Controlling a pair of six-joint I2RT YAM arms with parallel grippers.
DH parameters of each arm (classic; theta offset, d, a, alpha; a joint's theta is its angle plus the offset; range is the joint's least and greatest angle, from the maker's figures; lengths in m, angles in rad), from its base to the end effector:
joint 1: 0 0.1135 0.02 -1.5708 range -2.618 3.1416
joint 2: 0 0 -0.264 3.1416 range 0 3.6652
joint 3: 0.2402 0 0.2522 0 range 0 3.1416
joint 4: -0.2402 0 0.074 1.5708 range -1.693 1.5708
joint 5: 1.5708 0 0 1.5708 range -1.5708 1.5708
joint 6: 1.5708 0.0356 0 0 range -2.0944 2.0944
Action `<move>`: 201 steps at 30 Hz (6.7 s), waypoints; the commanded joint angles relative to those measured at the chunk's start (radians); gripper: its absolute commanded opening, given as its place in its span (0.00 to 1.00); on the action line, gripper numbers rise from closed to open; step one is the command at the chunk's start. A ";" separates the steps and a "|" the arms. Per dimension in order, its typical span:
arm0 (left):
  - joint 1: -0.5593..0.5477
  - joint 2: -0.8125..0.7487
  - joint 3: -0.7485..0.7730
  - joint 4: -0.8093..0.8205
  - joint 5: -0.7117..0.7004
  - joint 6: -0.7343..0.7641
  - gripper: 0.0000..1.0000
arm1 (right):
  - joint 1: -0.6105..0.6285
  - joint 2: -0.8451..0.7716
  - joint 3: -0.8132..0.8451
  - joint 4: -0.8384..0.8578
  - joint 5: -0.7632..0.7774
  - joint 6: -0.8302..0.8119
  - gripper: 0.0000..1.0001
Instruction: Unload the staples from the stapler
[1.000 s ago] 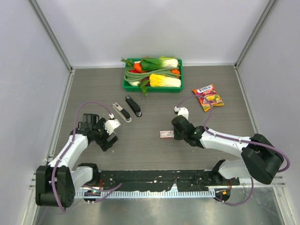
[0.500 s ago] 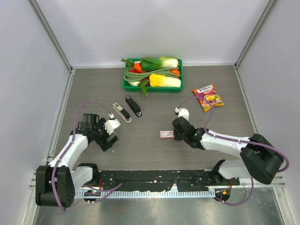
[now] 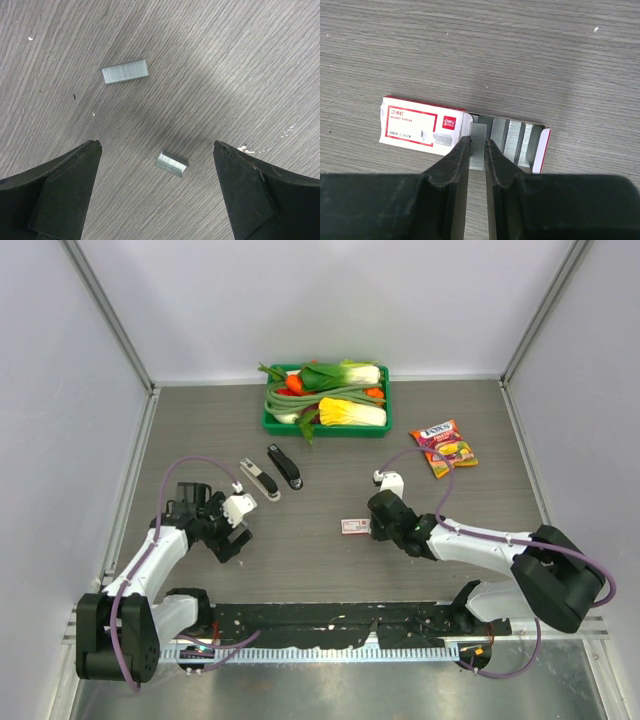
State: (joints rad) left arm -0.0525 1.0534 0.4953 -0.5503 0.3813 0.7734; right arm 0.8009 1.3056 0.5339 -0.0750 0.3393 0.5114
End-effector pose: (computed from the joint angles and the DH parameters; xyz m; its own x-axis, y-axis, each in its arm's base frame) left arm 0.1758 -0.0225 0.1683 -0.4897 0.6750 -0.5519 0.7778 0.6242 0.0733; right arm 0.1752 0.1637 0.1599 -0.7109 -0.0703 -0.6997 -0.2014 0.9737 0.1068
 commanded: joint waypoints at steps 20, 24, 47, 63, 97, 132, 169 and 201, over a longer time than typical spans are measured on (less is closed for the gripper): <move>-0.004 -0.021 0.012 0.003 0.002 -0.003 1.00 | -0.005 0.020 0.014 0.009 0.053 0.012 0.13; -0.004 -0.023 0.012 0.003 -0.001 -0.002 1.00 | -0.005 0.017 0.015 0.003 0.059 0.016 0.13; -0.004 -0.021 0.009 0.000 -0.004 0.003 1.00 | -0.005 -0.003 0.015 -0.029 0.086 0.039 0.37; -0.004 -0.016 0.011 -0.002 -0.001 0.003 1.00 | -0.005 -0.108 0.103 -0.092 0.058 0.024 0.30; -0.004 -0.001 0.022 -0.003 -0.007 -0.002 1.00 | -0.006 0.047 0.087 -0.074 0.070 0.006 0.28; -0.004 -0.003 0.008 0.001 -0.016 0.009 1.00 | -0.006 0.007 0.058 -0.043 0.058 0.010 0.36; -0.004 0.005 0.003 0.006 -0.019 0.017 1.00 | -0.006 -0.017 0.043 -0.059 0.087 0.010 0.20; -0.004 0.008 0.006 0.001 -0.015 0.017 1.00 | -0.006 0.026 0.031 -0.031 0.078 0.030 0.20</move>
State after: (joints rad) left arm -0.0525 1.0630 0.4953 -0.5571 0.3588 0.7753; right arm 0.7963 1.3304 0.5682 -0.1368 0.4015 0.5262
